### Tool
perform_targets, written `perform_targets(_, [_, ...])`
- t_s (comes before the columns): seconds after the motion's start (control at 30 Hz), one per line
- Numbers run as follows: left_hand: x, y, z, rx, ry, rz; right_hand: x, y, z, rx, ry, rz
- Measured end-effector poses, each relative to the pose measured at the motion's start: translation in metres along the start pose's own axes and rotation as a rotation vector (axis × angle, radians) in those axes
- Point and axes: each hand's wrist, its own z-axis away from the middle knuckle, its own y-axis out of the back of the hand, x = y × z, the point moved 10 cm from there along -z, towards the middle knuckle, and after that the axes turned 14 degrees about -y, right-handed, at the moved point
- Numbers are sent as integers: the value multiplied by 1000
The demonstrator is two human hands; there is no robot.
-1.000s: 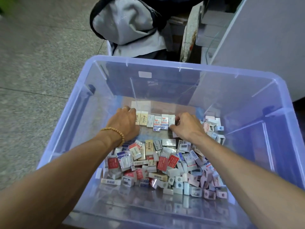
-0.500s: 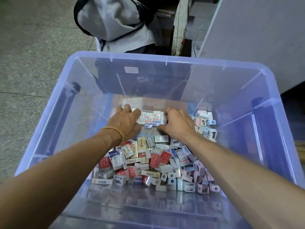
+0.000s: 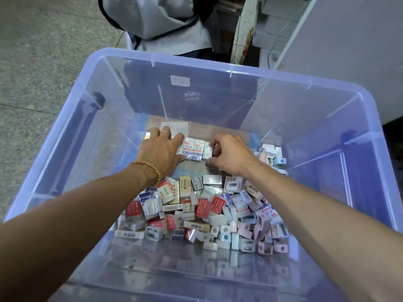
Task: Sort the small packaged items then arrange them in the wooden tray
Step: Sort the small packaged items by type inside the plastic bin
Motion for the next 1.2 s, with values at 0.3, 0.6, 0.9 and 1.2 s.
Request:
perform_targets(0.3, [41,20,2,18,-119,198,26,0,13,-140,-15,305])
perform_targets(0.6, [89,-23,5,-191,-240,428,46,24,12,93,-165,43])
perform_targets(0.9, [76,-30,7,-335,-158,578,37,12,-5,180,-196,92])
perform_targets(1.2, [67,-25,15,-341,-17,826,35,1,-9,-71,-124,97])
